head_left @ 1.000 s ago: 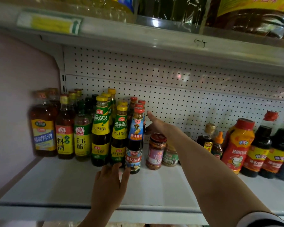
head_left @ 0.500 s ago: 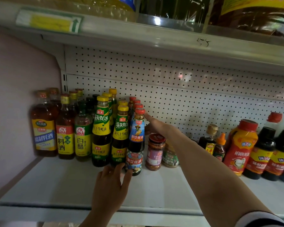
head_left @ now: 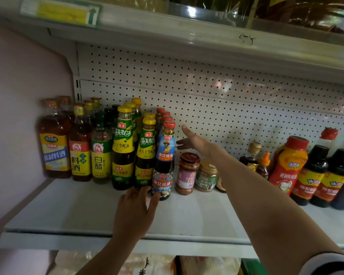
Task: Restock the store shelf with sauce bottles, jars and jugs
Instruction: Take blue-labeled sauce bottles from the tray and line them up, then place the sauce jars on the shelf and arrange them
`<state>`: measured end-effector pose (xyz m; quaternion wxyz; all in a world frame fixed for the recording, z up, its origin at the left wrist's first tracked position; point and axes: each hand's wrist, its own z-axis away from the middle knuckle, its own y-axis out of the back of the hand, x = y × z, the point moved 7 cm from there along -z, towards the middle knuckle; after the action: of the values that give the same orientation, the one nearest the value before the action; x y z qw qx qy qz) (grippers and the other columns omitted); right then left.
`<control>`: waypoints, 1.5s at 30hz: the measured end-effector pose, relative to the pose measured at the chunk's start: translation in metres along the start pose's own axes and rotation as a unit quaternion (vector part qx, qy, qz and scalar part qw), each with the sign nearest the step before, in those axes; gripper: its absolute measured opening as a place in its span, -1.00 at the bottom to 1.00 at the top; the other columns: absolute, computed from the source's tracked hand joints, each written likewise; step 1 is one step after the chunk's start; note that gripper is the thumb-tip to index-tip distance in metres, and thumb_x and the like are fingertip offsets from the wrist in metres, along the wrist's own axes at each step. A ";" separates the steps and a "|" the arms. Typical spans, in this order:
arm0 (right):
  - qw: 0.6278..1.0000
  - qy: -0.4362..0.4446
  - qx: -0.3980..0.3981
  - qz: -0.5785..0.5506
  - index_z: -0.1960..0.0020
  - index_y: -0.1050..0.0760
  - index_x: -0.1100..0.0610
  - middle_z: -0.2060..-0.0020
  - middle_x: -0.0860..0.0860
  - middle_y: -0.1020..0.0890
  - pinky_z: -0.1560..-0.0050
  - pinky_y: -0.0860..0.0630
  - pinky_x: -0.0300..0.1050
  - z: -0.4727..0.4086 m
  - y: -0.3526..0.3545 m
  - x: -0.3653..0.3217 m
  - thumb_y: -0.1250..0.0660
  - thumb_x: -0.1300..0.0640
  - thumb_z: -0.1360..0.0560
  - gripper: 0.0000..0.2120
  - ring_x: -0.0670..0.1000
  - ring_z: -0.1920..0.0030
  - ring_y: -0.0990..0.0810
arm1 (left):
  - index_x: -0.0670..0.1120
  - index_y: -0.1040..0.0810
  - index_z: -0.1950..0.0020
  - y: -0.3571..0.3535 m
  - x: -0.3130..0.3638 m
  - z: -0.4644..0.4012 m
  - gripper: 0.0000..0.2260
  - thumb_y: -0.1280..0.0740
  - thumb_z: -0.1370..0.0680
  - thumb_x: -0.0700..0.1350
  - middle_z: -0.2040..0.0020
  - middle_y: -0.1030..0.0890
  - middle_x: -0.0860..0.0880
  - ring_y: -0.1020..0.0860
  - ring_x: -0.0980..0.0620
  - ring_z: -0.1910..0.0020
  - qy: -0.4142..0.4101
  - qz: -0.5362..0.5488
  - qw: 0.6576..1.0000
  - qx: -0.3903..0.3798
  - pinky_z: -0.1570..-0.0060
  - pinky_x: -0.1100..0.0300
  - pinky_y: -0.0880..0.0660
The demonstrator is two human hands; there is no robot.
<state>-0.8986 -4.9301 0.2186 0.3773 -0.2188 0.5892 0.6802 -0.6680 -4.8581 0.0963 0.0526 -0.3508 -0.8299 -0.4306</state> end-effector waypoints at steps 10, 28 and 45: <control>0.988 0.074 0.078 0.113 -0.51 -0.31 -0.09 -0.46 0.01 -0.42 -0.41 -0.37 0.02 0.124 0.036 0.032 -0.44 -0.20 -0.48 -0.33 0.09 -0.43 -0.42 | -0.08 -0.55 -0.15 0.013 0.007 0.004 -0.50 -0.10 -0.54 0.28 0.05 -0.66 -0.09 -0.57 -0.17 0.05 0.028 0.056 0.998 0.006 0.06 0.00 -0.51; 0.929 0.188 0.035 0.317 -0.50 -0.34 -0.02 -0.41 0.04 -0.44 -0.42 -0.28 0.05 0.254 -0.070 0.198 -0.52 -0.21 -0.39 -0.23 0.15 -0.46 -0.28 | 0.01 -0.50 -0.37 -0.009 0.095 0.212 -0.37 -0.59 -0.33 0.04 -0.27 -0.43 -0.16 -0.41 -0.17 -0.26 0.134 0.085 0.986 -0.048 -0.25 0.01 -0.38; 0.969 -0.143 -0.135 0.151 -0.21 -0.61 0.02 -0.05 -0.02 -0.63 0.06 -0.42 -0.14 0.323 -0.287 0.559 -0.44 -0.13 -0.48 -0.63 0.00 -0.05 -0.58 | 0.04 -0.40 -0.44 -0.168 0.050 0.554 -0.43 -0.40 -0.49 0.21 -0.36 -0.48 -0.05 -0.40 -0.09 -0.33 0.345 0.048 0.857 -0.380 -0.25 0.02 -0.37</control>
<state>-0.9767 -4.4687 -0.3112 0.3178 -0.0767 0.4577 0.8268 -0.6924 -4.4791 -0.3438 0.2187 -0.2116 -0.5131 -0.8026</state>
